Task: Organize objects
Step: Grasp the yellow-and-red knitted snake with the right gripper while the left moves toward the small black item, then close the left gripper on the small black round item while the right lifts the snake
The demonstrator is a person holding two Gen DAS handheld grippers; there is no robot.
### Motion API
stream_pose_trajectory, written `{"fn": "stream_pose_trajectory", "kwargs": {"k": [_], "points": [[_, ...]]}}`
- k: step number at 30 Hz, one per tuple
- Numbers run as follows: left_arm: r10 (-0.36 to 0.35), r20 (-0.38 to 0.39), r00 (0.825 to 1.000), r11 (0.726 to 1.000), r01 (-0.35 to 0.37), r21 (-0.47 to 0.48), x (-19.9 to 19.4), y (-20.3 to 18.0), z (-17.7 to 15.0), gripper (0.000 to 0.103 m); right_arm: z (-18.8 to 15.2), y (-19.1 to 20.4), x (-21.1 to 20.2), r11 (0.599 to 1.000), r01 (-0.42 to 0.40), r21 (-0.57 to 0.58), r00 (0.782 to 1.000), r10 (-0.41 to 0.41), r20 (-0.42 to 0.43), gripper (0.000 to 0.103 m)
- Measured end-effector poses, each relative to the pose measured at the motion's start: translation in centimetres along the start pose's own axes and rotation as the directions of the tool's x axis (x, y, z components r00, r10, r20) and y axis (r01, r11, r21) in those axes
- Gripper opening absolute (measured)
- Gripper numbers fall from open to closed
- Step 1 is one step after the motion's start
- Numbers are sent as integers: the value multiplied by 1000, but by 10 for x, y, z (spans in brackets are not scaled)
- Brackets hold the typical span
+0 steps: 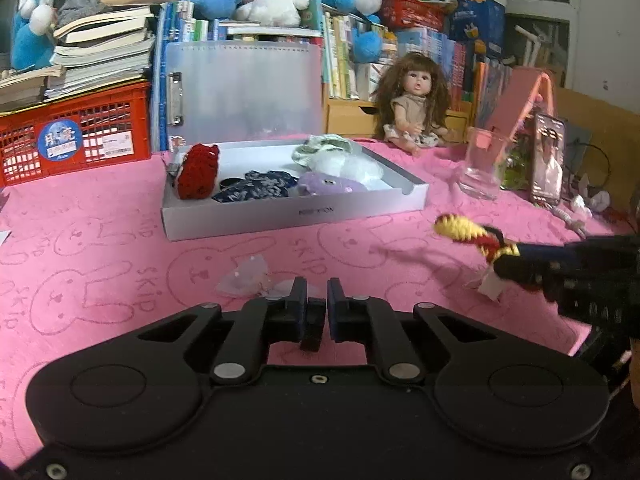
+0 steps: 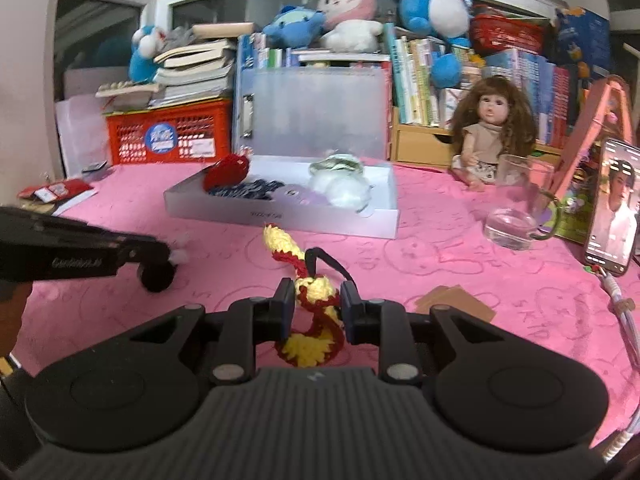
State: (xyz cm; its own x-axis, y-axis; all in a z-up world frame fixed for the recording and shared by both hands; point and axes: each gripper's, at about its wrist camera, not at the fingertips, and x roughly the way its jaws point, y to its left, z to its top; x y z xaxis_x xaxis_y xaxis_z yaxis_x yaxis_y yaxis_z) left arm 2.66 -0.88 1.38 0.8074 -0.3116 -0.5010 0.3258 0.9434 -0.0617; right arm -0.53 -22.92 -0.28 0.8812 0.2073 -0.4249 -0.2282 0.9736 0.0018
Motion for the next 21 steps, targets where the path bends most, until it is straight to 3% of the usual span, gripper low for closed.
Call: {"fn": "stream_pose_trajectory", "kwargs": {"k": [8, 15, 21], "points": [[-58, -28, 998, 997, 60, 45, -1, -15, -11, 16, 2, -11, 0, 999, 19, 41, 1000, -19, 10, 29], [-36, -27, 999, 996, 38, 87, 2, -24, -18, 38, 2, -15, -1, 998, 31, 51, 999, -31, 18, 29], [-17, -34, 999, 997, 19, 81, 4, -24, -20, 44, 1, -16, -2, 998, 35, 60, 999, -36, 19, 29]]}}
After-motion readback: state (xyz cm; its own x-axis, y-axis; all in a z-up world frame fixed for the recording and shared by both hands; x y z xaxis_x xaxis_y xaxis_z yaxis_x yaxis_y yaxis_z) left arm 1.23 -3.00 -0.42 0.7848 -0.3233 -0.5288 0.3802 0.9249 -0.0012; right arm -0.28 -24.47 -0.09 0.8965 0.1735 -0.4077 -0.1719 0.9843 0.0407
